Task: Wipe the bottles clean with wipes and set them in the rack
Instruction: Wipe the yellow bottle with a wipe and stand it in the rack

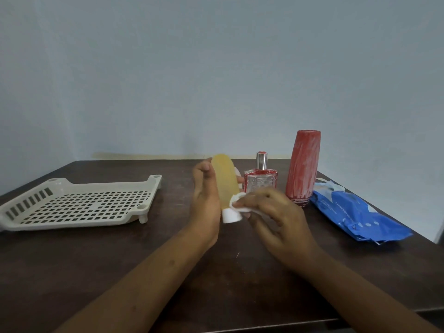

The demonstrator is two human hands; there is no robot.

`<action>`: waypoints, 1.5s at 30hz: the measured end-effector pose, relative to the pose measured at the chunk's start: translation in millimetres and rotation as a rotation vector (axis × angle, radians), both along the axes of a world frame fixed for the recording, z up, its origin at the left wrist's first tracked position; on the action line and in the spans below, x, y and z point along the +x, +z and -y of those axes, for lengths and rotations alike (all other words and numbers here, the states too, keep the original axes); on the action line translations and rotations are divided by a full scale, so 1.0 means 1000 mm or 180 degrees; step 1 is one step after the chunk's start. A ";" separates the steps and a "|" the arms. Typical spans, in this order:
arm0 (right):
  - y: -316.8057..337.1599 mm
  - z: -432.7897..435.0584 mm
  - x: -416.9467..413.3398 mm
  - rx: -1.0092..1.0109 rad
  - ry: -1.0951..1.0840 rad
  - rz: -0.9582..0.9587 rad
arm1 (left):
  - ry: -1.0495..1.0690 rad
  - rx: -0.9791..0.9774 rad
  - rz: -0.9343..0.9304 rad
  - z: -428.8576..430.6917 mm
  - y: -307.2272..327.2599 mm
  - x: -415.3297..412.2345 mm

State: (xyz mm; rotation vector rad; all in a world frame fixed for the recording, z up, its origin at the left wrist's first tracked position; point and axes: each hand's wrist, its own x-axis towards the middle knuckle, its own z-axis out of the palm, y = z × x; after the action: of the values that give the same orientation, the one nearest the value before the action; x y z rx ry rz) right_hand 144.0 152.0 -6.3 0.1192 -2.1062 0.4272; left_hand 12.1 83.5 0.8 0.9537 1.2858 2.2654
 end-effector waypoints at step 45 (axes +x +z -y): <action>0.001 -0.005 -0.003 -0.2346 0.0841 0.0769 | 0.1419 0.0008 -0.1867 0.009 -0.002 0.014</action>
State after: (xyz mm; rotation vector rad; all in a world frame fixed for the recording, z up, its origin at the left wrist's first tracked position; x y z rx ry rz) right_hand 141.0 157.3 -5.8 -0.0924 -2.0327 1.4010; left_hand 26.1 74.1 -0.9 1.5378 1.8957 2.3859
